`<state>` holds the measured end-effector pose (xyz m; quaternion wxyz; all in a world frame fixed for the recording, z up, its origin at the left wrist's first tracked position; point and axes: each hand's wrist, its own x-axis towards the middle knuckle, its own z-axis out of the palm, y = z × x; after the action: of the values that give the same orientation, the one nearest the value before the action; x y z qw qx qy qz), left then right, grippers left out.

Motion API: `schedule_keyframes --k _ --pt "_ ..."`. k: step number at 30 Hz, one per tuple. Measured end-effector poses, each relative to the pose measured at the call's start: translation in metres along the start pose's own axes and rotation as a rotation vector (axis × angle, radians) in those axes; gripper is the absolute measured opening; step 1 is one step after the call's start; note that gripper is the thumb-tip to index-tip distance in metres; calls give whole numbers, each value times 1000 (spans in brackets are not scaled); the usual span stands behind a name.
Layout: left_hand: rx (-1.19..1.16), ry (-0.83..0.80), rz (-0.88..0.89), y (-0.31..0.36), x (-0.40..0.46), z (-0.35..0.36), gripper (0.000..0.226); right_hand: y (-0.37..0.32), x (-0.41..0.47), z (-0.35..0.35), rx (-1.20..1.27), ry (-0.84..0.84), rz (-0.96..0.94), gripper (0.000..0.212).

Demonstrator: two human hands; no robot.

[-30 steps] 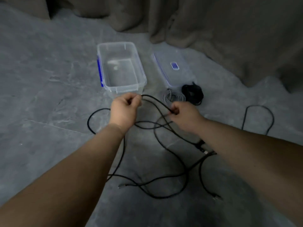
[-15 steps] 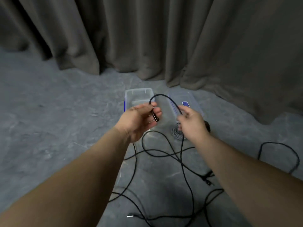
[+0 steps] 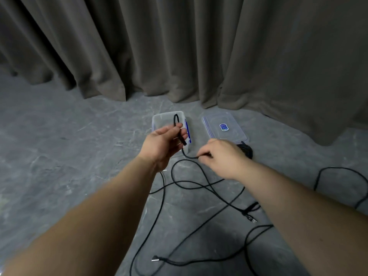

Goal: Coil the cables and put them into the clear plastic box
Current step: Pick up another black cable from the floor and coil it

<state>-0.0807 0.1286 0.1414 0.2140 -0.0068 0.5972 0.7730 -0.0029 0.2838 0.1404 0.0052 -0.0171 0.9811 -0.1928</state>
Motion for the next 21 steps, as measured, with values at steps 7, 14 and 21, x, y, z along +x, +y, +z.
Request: schedule_keyframes --k 7,14,21 --pt "307 -167 53 0 -13 3 15 -6 -1 -30 507 59 10 9" --pt "107 -308 -78 11 -23 12 27 -3 15 -22 846 429 187 15" --pt "13 -293 -22 21 -26 15 26 -10 18 -13 1113 347 255 10"
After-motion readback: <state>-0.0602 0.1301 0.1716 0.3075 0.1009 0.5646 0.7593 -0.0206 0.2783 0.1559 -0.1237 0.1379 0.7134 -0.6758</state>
